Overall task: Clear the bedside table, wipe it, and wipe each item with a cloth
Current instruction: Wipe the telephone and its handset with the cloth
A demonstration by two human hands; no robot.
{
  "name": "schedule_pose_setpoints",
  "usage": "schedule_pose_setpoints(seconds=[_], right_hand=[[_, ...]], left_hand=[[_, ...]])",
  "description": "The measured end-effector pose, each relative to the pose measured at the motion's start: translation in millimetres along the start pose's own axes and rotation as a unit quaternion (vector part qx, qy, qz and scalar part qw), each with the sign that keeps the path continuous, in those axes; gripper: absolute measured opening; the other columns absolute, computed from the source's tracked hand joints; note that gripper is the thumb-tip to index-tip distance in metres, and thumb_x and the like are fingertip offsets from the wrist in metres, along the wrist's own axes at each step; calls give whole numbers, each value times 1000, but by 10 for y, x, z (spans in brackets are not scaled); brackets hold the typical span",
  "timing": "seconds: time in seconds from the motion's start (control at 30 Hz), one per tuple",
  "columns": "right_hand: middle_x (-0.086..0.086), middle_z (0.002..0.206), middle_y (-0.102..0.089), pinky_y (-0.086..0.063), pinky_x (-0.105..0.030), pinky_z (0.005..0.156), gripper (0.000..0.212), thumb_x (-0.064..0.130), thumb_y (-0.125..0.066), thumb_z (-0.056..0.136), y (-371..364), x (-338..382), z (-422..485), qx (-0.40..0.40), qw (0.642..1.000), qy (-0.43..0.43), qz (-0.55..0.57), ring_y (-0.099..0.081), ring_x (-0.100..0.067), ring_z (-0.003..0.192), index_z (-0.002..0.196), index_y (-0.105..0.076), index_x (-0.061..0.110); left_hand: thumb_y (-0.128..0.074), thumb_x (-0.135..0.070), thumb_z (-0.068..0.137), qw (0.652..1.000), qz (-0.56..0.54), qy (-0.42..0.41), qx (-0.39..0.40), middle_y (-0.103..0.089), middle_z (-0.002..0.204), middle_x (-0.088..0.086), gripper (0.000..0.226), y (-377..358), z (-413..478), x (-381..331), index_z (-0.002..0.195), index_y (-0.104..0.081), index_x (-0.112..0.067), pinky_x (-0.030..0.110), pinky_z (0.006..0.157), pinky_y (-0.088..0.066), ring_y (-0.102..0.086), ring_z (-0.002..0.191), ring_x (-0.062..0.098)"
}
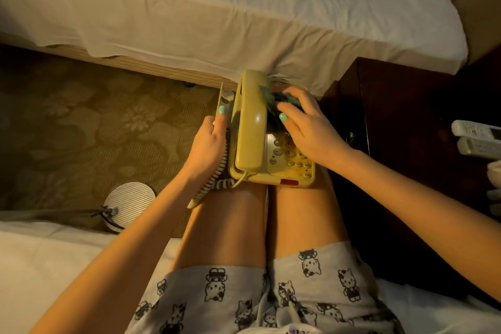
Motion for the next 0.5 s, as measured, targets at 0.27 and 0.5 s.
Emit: schedule_pose_setpoints(seconds=[0.27, 0.5], right_hand=[[-10, 112, -52, -41, -52, 91, 29, 44, -52, 88, 9, 279, -593, 54, 987, 139, -55, -41, -27, 112, 96, -67, 20], [-12, 111, -56, -35, -41, 88, 24, 32, -56, 89, -135, 459, -836, 46, 970, 214, -103, -42, -28, 110, 103, -73, 25]], left_hand=[[-26, -42, 105, 1000, 18, -10, -15, -51, 92, -5, 37, -13, -10, 7, 101, -50, -14, 12, 62, -31, -45, 76, 1], [-27, -40, 105, 1000, 14, -17, -15, -48, 85, -6, 37, -52, -6, 27, 97, -50, -13, 15, 59, -31, -44, 73, 3]])
Point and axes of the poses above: each hand's wrist, its own z-axis towards the middle knuckle, its own y-axis out of the back of the hand, x = y × z, the point moved 1 cm from there along z, towards the middle knuckle
